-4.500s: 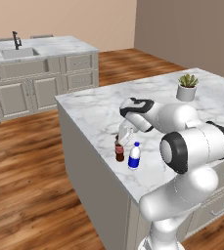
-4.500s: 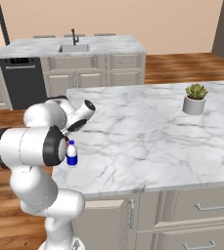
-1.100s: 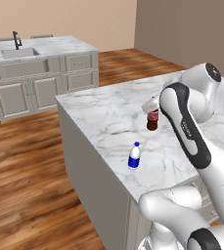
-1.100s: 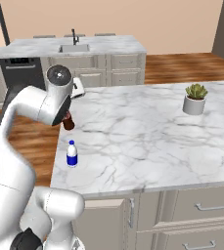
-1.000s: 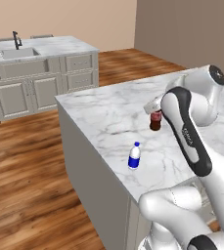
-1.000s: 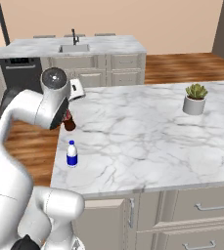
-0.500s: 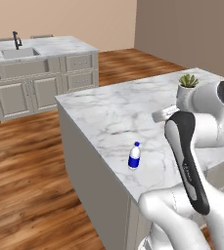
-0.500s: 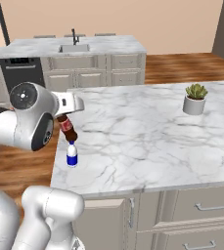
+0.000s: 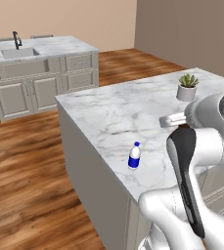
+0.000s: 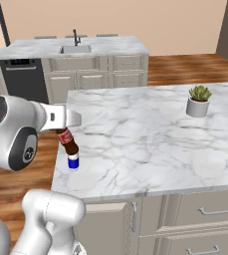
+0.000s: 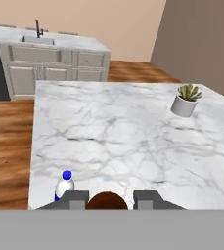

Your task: Pick the bottled water, bottled drink, water bottle from the counter and place them in the open cabinet.

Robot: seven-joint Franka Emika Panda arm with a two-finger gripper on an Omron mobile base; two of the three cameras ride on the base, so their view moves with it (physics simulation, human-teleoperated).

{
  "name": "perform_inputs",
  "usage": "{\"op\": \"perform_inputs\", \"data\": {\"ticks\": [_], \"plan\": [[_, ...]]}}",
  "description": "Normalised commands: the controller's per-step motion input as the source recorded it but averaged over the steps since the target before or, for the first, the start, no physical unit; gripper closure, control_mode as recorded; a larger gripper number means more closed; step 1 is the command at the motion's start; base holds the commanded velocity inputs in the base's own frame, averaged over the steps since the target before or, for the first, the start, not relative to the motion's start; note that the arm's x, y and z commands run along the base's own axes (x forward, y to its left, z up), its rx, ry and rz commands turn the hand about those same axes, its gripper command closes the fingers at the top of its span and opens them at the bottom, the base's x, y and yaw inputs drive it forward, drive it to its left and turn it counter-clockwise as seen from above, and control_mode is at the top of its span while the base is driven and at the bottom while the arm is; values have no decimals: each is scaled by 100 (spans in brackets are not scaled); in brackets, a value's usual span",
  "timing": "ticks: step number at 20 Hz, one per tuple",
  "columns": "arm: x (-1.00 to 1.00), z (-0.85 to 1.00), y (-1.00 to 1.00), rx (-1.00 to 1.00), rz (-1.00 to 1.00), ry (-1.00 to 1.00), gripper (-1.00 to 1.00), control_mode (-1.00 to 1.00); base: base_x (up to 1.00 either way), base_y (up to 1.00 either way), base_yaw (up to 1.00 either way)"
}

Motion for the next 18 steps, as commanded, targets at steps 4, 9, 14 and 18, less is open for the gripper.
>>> {"op": "perform_inputs", "data": {"ticks": [4,9,14,18], "plan": [[-2,0,0,0,0,-1,100,-100,0,0,0],[0,0,0,0,0,0,100,100,-20,0,-35],[0,0,0,0,0,0,100,100,-19,0,-58],[0,0,0,0,0,0,100,100,-13,0,-64]]}}
